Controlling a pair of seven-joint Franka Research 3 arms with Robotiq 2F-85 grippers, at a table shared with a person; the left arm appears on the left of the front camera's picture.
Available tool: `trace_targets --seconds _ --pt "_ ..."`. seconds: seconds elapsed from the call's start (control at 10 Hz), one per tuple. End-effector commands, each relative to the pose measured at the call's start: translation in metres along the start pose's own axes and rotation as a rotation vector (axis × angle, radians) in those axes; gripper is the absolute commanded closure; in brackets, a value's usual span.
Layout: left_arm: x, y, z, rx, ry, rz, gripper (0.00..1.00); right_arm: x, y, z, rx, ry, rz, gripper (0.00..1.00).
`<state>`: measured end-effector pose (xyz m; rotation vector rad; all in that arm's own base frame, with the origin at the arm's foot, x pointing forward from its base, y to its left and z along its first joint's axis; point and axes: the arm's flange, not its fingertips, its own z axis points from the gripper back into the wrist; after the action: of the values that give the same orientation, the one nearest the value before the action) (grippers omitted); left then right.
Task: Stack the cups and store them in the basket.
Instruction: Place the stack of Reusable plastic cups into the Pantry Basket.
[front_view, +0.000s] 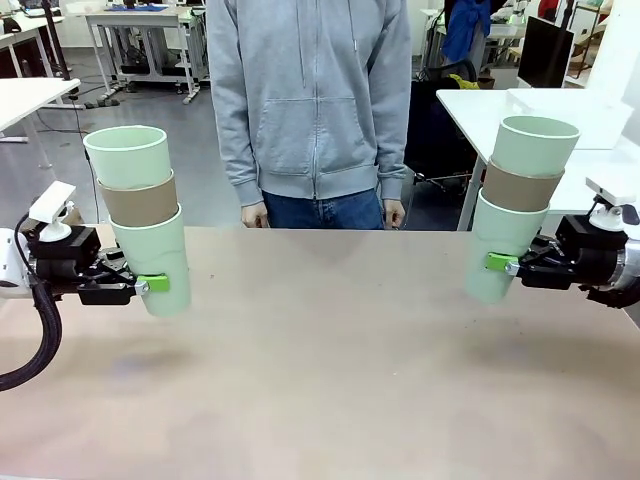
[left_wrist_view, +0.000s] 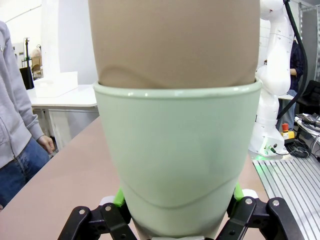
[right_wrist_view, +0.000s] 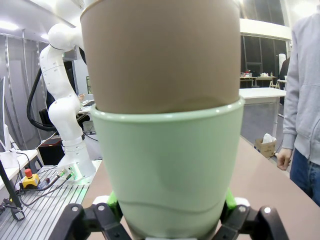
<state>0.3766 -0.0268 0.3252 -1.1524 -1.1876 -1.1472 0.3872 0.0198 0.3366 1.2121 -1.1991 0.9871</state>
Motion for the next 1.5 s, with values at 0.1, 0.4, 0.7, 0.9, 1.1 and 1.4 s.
trace_targets --seconds 0.1,0.4,0.7,0.9,1.1,1.4 --pt "0.0037 -0.0003 0.0009 0.000 -0.007 -0.013 0.16 0.0040 0.0005 -0.0004 0.002 -0.001 0.010 0.15" --pt "0.0037 -0.0003 0.0009 0.000 -0.007 -0.013 0.16 0.0040 0.0005 -0.0004 0.002 -0.001 0.010 0.15" --pt "0.0037 -0.0003 0.0009 0.000 -0.007 -0.013 0.16 0.0040 0.0005 -0.0004 0.002 -0.001 0.010 0.15" --pt "0.0037 -0.0003 0.0009 0.000 -0.007 -0.013 0.16 0.0040 0.0005 -0.0004 0.002 -0.001 0.010 0.15" --pt "0.0037 -0.0003 0.0009 0.000 -0.007 -0.013 0.16 0.0040 0.0005 -0.0004 0.002 -0.001 0.010 0.15" --pt "0.0037 -0.0003 0.0009 0.000 -0.007 -0.013 0.16 0.0040 0.0005 -0.0004 0.002 -0.001 0.010 0.15"
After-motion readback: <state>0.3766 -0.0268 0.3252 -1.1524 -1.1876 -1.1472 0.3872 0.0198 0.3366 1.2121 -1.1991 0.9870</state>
